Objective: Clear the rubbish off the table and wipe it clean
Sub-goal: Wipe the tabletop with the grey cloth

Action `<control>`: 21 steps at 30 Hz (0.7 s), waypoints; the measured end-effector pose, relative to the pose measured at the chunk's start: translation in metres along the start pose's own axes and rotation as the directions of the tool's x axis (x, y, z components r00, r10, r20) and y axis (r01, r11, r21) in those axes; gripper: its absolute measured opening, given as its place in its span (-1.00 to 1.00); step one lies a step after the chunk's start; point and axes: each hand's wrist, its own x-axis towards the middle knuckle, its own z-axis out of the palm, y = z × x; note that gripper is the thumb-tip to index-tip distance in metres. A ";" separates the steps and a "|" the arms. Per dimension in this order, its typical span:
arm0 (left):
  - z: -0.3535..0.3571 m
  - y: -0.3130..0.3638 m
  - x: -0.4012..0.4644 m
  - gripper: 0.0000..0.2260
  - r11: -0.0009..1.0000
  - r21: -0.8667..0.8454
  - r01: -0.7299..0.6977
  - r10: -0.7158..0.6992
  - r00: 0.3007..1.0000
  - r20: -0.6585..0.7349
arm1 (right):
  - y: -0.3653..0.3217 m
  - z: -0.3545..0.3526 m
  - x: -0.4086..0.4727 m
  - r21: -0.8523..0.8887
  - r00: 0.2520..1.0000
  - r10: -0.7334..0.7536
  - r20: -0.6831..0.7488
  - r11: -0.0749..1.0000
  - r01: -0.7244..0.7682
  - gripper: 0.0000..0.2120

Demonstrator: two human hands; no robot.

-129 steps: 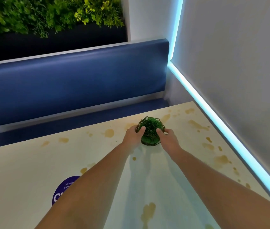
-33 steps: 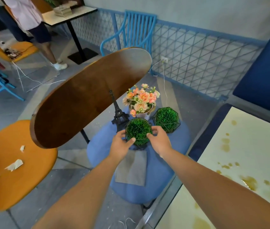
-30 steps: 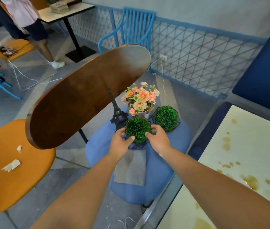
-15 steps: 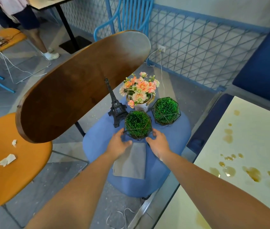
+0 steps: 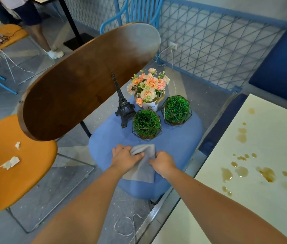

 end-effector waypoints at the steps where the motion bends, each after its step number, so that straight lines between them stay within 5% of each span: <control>1: -0.001 0.005 -0.004 -0.69 0.991 -0.131 0.007 -0.008 1.000 -0.010 | 0.001 -0.002 -0.003 0.054 1.000 -0.020 -0.008 0.998 0.021 -0.77; 3: -0.007 0.016 -0.013 -0.74 0.926 -0.377 0.037 -0.037 0.999 0.006 | -0.002 -0.009 -0.015 0.273 0.999 -0.044 -0.024 0.961 0.049 -0.83; 6: -0.014 0.026 -0.031 -0.72 0.876 -0.481 -0.013 0.006 1.000 -0.017 | -0.008 -0.024 -0.041 0.479 0.993 -0.075 -0.091 0.871 0.110 -0.87; 21: 0.010 0.075 -0.189 -0.72 0.846 -0.526 -0.085 0.007 0.989 -0.147 | 0.049 -0.073 -0.177 0.498 0.967 -0.126 -0.221 0.838 0.223 -0.91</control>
